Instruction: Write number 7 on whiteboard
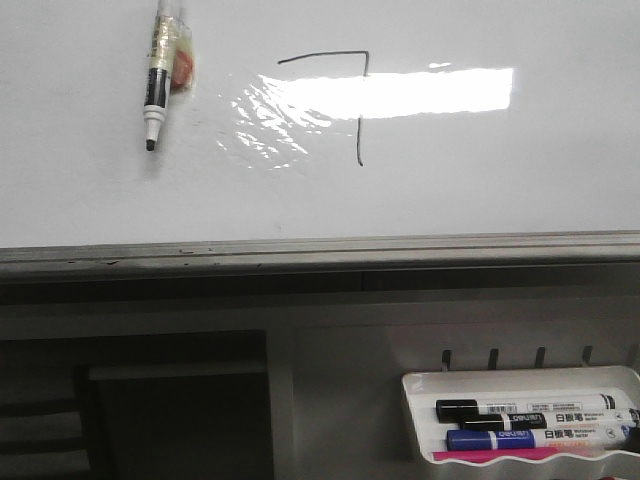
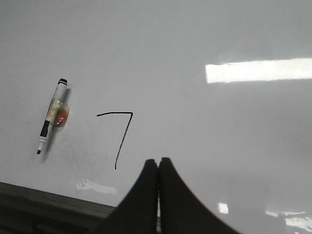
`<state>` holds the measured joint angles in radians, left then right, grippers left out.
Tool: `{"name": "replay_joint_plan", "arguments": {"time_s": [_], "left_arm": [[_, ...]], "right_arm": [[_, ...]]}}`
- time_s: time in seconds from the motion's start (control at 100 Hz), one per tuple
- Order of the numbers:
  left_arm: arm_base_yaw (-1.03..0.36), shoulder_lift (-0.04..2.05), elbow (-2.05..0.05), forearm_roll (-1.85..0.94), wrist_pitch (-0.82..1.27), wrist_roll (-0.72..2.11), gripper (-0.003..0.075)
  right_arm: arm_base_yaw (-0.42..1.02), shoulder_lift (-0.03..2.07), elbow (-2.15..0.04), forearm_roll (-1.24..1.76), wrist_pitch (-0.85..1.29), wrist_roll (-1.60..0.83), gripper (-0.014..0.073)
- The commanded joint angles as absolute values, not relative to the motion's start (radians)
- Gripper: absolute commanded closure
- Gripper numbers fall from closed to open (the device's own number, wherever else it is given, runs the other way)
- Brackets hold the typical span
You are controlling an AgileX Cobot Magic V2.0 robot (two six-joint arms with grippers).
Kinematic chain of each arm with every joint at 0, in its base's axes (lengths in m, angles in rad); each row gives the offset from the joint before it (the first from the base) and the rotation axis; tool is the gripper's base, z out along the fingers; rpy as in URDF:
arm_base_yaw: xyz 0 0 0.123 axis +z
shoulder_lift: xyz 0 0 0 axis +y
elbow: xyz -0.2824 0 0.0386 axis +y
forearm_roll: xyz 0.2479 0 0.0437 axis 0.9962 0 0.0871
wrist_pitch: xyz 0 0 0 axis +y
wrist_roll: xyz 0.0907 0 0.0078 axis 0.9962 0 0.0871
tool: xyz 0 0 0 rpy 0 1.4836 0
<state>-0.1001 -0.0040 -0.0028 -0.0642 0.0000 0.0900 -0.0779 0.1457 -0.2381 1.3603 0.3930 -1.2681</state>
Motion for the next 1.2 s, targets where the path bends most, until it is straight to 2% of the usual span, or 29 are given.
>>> {"name": "replay_joint_plan", "arguments": {"time_s": [0.0,0.32,1.19], "left_arm": [[-0.083,-0.033,0.003,-0.057,-0.067,0.064,0.0741],[-0.034,-0.035,0.036,-0.066,-0.024,0.064,0.0741],[-0.039,-0.035,0.036,-0.151,-0.01,0.064,0.0741]], "right_arm": [[-0.082,0.155,-0.262,1.393,0.367,-1.276,0.0659],[-0.082,0.155,-0.262,1.395,0.367,-1.276,0.0659],[-0.082,0.155,-0.262,1.395,0.367,-1.276,0.0659]]}}
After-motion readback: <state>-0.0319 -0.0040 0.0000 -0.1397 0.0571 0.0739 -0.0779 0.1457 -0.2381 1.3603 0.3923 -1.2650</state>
